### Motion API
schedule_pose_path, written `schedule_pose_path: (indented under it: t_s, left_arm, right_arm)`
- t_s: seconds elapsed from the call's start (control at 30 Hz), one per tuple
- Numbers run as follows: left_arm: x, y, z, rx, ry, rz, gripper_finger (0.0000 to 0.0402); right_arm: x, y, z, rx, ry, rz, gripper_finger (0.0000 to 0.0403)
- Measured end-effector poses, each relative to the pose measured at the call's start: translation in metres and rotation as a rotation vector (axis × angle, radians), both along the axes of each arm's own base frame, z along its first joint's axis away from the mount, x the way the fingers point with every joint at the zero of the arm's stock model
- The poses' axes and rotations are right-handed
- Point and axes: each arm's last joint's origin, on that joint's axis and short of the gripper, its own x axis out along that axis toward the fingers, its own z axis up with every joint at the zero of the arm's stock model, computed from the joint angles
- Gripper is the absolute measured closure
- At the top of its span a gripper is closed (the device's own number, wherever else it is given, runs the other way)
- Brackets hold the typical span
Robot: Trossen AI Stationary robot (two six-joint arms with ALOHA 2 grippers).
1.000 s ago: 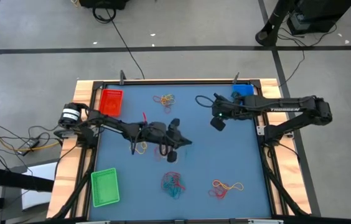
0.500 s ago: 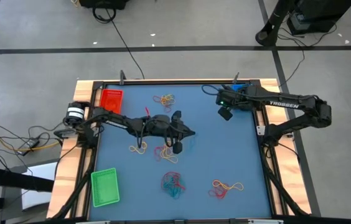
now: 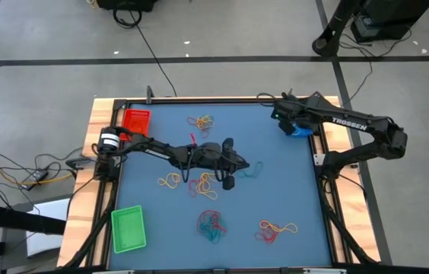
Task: Sort rubber bands into baskets
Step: Put the yellow rubber band into the blue basket
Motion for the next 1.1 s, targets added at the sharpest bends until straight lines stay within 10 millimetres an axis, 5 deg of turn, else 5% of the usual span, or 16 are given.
schedule_pose_path:
  t_s: [0.33,0.6,0.9,1.1]
  left_arm:
    - [0.001,0.008,-0.005,-0.014,0.071,-0.024,0.0395]
    - [-0.009,0.007,-0.010,-0.018,0.190,-0.033,0.0372]
    - [-0.033,0.012,-0.026,-0.040,0.181,-0.007,0.0360]
    - [-0.048,0.023,-0.026,-0.063,0.155,0.033,0.0335]
  right_arm:
    - [-0.010,-0.018,0.001,-0.031,0.029,-0.061,0.0400]
    - [-0.011,-0.025,-0.012,0.130,-0.105,-0.071,0.0393]
    - [-0.013,-0.022,-0.030,0.215,-0.116,-0.057,0.0301]
    - [-0.015,-0.025,-0.028,0.126,-0.083,-0.100,0.0244]
